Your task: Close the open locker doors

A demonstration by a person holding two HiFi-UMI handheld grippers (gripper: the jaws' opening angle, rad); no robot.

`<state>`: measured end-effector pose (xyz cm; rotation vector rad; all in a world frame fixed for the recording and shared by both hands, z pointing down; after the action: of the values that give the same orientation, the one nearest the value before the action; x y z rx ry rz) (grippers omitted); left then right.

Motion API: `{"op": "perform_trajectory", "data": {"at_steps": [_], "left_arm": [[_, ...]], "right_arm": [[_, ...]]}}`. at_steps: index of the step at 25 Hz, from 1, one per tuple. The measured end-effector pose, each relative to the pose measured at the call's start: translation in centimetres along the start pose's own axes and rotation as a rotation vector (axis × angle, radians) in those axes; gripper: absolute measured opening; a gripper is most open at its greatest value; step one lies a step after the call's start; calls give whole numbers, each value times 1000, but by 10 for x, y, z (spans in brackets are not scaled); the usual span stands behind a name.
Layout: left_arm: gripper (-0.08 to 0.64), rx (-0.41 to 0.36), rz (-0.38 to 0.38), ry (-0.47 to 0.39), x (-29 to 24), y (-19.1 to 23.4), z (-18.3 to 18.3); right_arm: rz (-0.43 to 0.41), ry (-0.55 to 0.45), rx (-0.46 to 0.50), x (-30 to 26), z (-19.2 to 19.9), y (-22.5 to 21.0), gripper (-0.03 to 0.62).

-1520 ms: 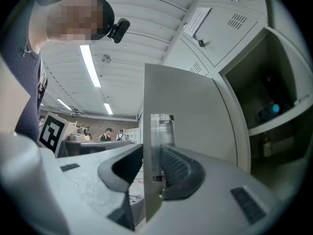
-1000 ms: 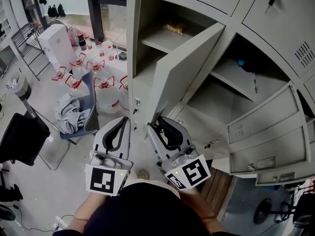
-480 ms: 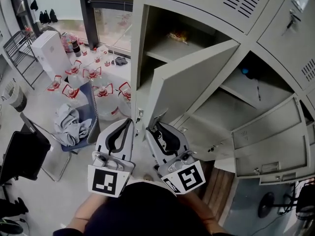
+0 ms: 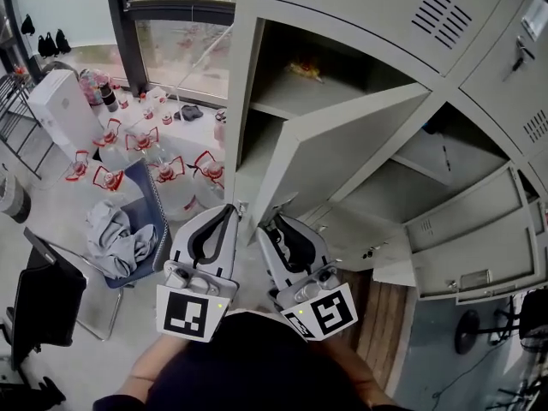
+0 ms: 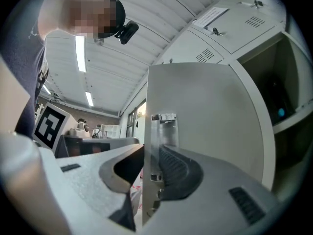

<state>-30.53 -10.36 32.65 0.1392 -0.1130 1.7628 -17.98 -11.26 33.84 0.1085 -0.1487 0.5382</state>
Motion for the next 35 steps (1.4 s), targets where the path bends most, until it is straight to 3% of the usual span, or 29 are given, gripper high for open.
{"op": "perform_trajectory", "data": {"at_steps": [17,35], "left_arm": [[0,31,180,12,-46,46,18],[0,57,239,9,-80,67,30]], "right_arm": [[189,0,37,-51,9,-12,71],[297,20,54,-89,16,-33,67]]}}
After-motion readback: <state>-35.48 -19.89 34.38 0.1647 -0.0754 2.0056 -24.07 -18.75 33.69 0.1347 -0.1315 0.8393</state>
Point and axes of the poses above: the fingertips, and each gripper's own axes: x backward along the fingers, y to its left, z out of its underside, the point moved 6 cm from there along x, backward along the fingers, and after that the axes turned 10 degrees about -z, right-handed, at the moved point
